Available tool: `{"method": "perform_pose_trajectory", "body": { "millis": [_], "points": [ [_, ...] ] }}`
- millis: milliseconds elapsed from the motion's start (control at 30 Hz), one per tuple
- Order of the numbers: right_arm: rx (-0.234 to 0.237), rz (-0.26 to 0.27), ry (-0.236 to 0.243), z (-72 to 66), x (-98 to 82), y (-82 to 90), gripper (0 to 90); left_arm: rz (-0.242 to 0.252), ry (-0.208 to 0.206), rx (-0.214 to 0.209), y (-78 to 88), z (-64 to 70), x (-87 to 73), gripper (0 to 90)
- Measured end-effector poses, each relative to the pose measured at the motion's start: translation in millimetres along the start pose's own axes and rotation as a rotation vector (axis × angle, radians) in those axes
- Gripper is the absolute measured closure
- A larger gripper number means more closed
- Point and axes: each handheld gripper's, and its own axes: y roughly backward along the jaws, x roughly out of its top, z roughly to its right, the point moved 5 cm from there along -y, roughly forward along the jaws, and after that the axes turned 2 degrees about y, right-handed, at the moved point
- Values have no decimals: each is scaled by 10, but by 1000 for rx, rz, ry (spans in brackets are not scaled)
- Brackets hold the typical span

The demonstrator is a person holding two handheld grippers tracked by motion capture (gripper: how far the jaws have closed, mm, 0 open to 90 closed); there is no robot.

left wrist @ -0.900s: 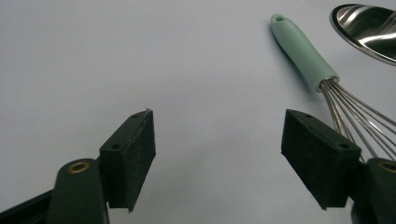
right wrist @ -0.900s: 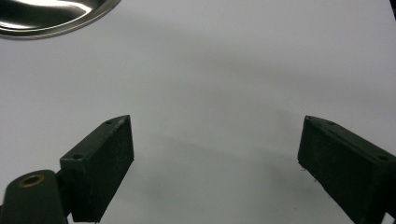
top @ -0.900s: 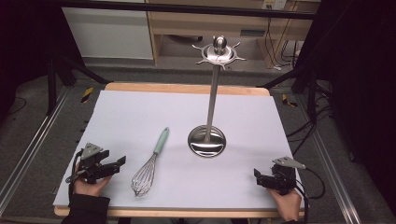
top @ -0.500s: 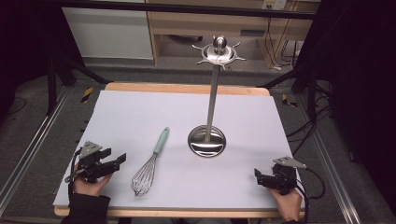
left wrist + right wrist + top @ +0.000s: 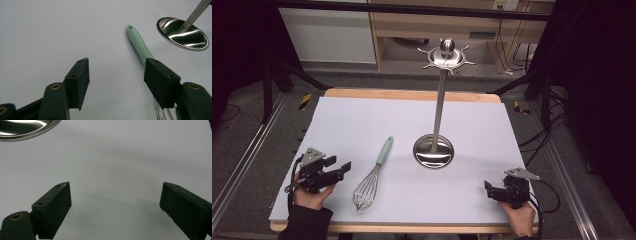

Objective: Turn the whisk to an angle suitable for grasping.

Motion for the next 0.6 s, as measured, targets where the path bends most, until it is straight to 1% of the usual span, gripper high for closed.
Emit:
{"method": "perform_pose_trajectory", "body": {
  "millis": [100,133,167,233,367,500,600],
  "points": [
    [-2,-6,-1,-8,-3,-1,108,-10,-17,-2,-23,45,37,361],
    [-2,-5,6,-1,-1,-3,108,-10,-17,-2,-23,45,37,361],
    [-2,-3,8,2,0,-2,108,-16,-28,-5,-23,69,62,361],
    [-3,-4,1,3,-3,-3,107,-18,-33,-5,-17,83,83,366],
    [-4,-9,-4,-8,-9,-1,107,-15,-35,-9,-14,108,124,371],
    [-8,-9,0,-2,-10,3,107,-31,-39,-19,-44,125,154,371],
    [-10,-10,1,6,-11,2,107,-44,-39,-32,-78,170,199,371]
  ]
}}
